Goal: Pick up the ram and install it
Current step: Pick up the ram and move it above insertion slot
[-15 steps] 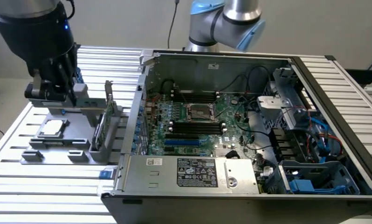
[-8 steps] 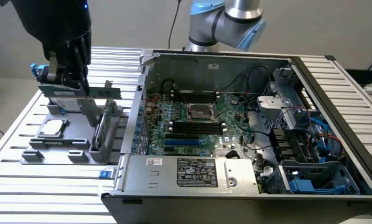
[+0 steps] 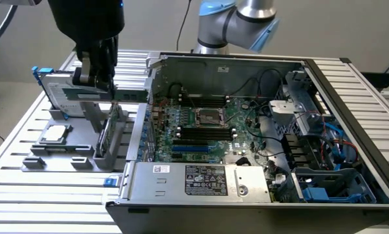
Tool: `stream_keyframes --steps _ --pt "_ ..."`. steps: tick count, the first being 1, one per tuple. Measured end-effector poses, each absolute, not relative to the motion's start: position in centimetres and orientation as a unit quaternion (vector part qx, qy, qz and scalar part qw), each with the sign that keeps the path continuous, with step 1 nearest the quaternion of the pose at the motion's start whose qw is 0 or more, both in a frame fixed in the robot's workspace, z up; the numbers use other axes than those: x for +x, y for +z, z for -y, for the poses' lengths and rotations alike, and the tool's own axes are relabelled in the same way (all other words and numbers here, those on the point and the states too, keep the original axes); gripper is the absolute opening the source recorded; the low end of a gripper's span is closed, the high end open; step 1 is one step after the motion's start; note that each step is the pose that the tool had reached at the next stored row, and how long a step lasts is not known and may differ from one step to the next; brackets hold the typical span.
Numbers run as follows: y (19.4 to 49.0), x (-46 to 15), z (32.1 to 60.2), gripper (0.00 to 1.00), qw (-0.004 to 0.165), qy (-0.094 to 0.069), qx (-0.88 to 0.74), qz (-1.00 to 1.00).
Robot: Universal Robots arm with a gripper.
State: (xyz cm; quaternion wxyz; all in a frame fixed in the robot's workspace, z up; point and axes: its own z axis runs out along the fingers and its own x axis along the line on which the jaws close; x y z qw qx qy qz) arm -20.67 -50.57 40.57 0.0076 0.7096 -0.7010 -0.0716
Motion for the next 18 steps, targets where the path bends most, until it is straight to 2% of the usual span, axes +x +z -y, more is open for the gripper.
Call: stream_keyframes --steps 18 --pt "39.9 -12.6 49.4 0.15 0.008 -0.071 0.71 0.701"
